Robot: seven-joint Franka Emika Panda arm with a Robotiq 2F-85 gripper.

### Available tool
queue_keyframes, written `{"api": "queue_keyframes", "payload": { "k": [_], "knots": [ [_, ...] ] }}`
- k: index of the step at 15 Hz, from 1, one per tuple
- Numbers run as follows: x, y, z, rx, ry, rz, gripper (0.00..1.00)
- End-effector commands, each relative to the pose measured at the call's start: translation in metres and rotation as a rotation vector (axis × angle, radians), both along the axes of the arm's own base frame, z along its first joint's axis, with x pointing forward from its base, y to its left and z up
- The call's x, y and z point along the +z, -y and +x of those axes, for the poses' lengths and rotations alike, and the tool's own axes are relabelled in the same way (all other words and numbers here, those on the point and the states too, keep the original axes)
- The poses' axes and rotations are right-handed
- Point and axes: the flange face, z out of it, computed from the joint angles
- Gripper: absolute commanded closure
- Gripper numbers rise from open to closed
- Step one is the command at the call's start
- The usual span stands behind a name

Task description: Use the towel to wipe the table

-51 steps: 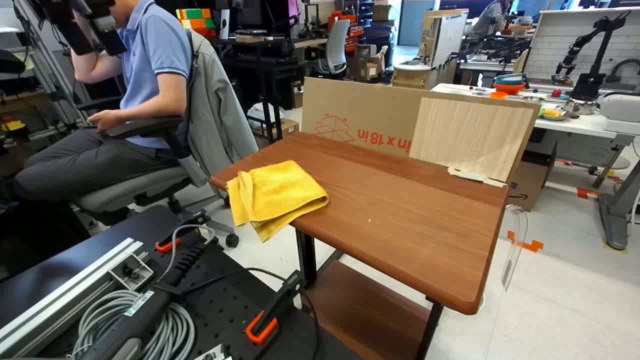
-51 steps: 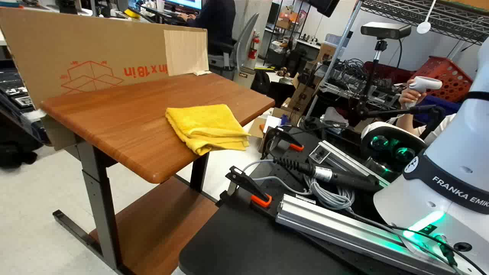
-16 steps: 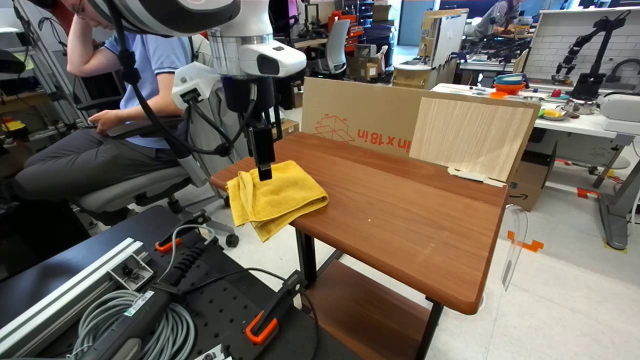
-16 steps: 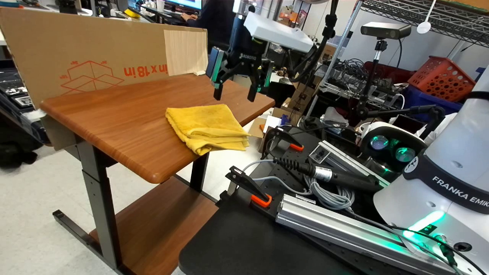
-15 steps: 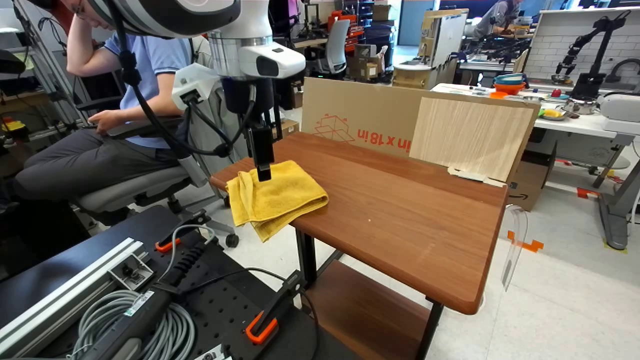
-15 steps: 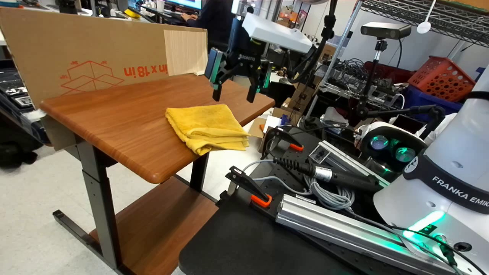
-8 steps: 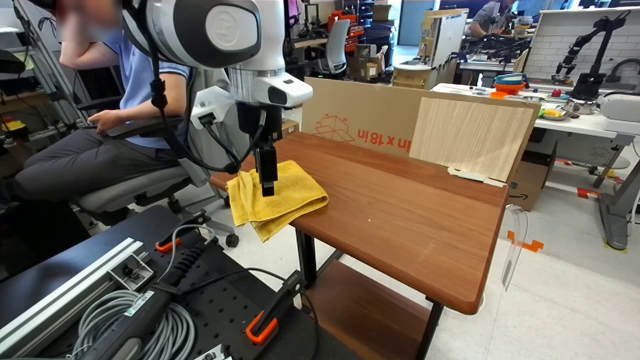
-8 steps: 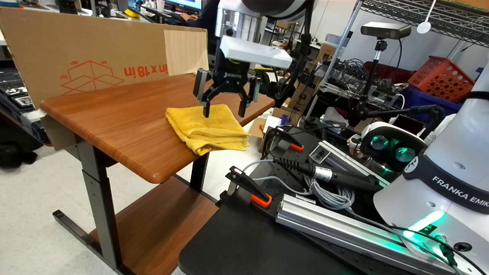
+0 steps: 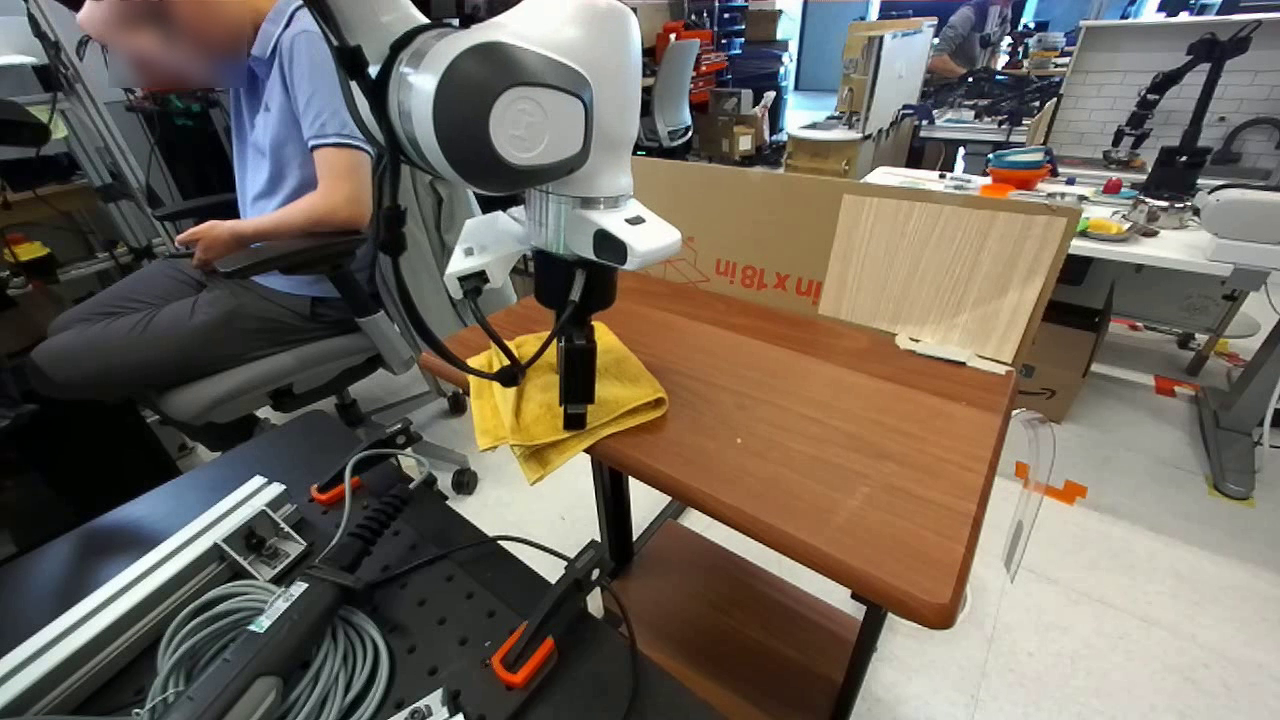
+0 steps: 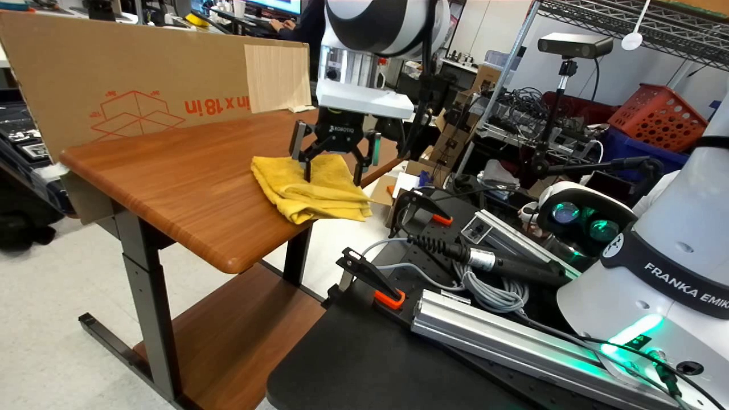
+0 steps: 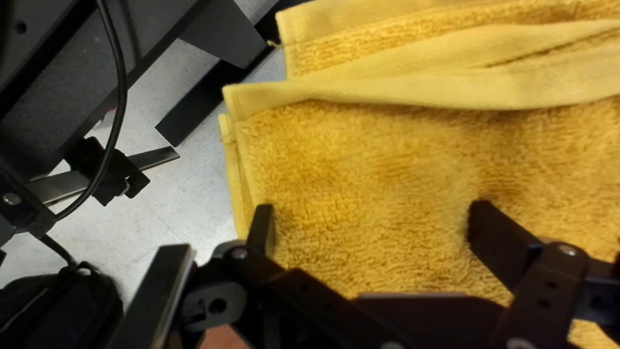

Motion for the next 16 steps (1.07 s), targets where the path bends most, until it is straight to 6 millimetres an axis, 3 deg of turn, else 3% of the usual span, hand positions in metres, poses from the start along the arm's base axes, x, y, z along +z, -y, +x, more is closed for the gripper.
{"api": "queue_keyframes", "payload": {
  "k": [1,5,12,14,16],
  "knots": [
    [-0.007,0.017,0.014,-0.077,0.004,0.019,0.0],
    [-0.006,0.047,0.019,-0.161,0.021,0.004,0.0],
    [-0.018,0.134,0.017,-0.361,0.015,-0.052,0.0],
    [-0.02,0.136,0.024,-0.379,0.02,-0.058,0.0],
    [-0.021,0.115,0.035,-0.358,0.031,-0.065,0.0]
  ]
}}
